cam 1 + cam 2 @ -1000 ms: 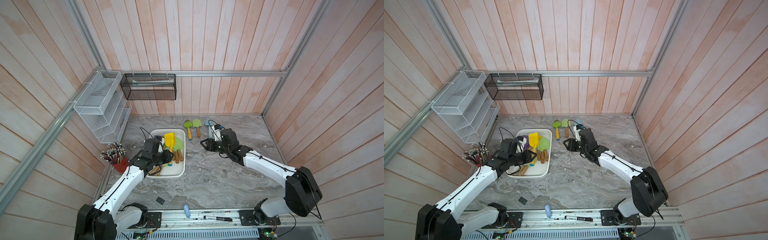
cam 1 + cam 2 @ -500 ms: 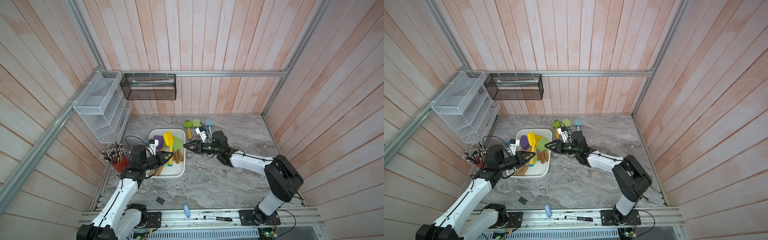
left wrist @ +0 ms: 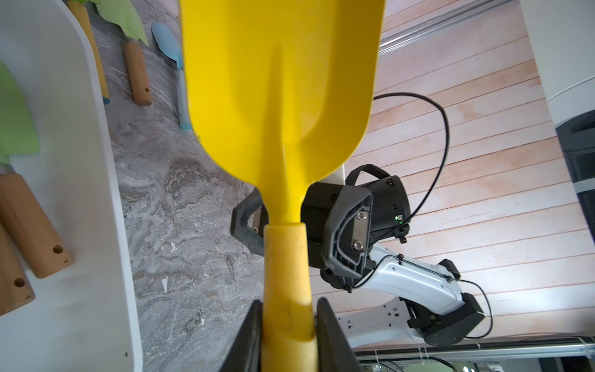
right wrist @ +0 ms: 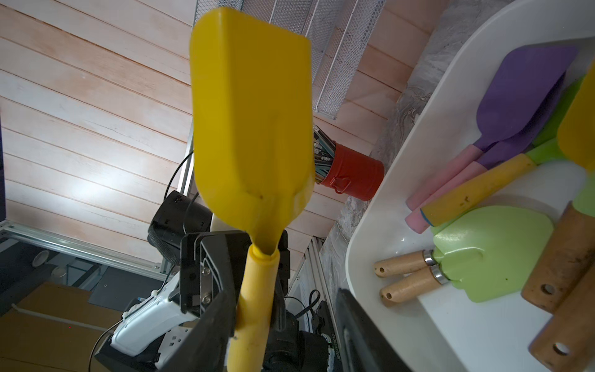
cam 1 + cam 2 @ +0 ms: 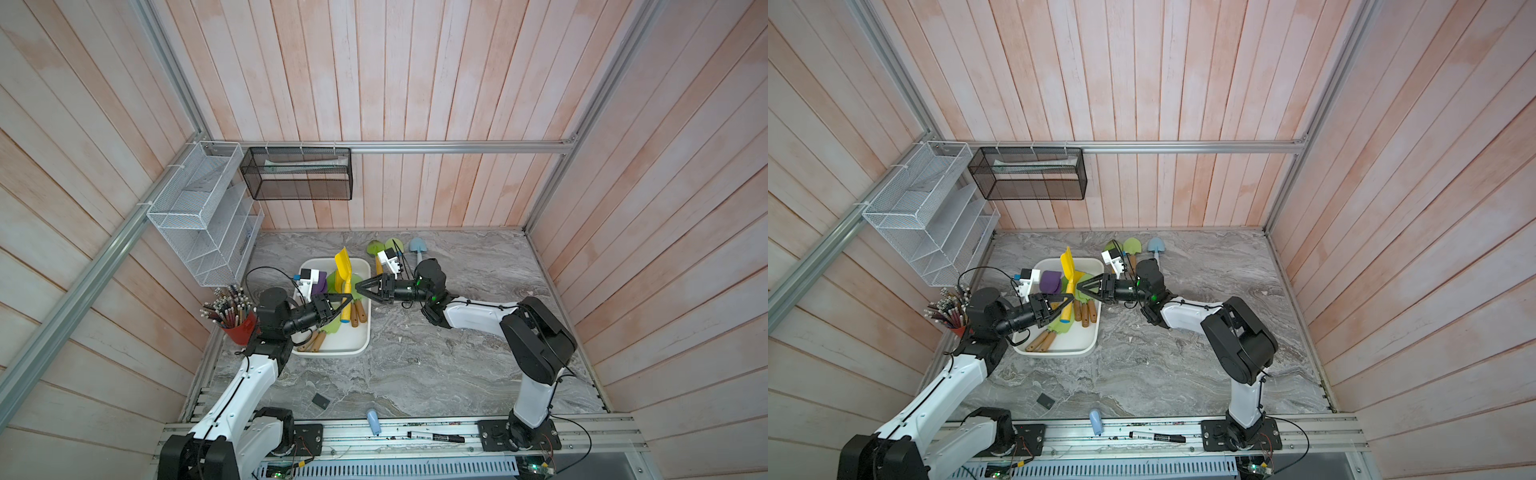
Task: Take the shovel out of the storage box
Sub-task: Pick up the shovel from the storage box.
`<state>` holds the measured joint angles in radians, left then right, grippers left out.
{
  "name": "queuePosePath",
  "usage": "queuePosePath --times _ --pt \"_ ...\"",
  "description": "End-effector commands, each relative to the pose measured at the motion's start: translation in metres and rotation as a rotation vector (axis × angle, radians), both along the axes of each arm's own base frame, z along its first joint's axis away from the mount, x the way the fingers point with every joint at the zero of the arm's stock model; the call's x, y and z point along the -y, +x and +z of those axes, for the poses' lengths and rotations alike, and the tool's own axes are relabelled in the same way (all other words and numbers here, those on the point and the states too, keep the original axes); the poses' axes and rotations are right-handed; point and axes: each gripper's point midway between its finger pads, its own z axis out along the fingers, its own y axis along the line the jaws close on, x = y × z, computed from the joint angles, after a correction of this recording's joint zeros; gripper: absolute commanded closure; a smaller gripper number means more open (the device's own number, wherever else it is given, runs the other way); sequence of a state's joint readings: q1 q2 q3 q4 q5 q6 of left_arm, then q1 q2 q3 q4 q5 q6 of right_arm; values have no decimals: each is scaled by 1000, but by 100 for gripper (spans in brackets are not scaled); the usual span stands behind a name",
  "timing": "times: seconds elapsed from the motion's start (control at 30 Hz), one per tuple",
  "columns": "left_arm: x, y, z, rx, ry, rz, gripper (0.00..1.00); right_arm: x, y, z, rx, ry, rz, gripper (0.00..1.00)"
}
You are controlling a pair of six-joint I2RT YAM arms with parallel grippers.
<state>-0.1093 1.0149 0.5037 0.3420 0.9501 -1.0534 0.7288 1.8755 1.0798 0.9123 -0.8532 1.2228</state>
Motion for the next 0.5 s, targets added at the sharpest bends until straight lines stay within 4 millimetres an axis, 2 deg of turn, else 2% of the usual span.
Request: queuePosePath --times 0.0,0.23,0.47 --pt "2 -1 18 86 -41 -36 85 -8 -5 17 34 77 77 48" --pt "5 1 17 99 -35 -68 84 -22 2 24 10 171 138 53" --pt "6 12 10 96 -48 -59 84 -28 8 26 -12 217 197 68"
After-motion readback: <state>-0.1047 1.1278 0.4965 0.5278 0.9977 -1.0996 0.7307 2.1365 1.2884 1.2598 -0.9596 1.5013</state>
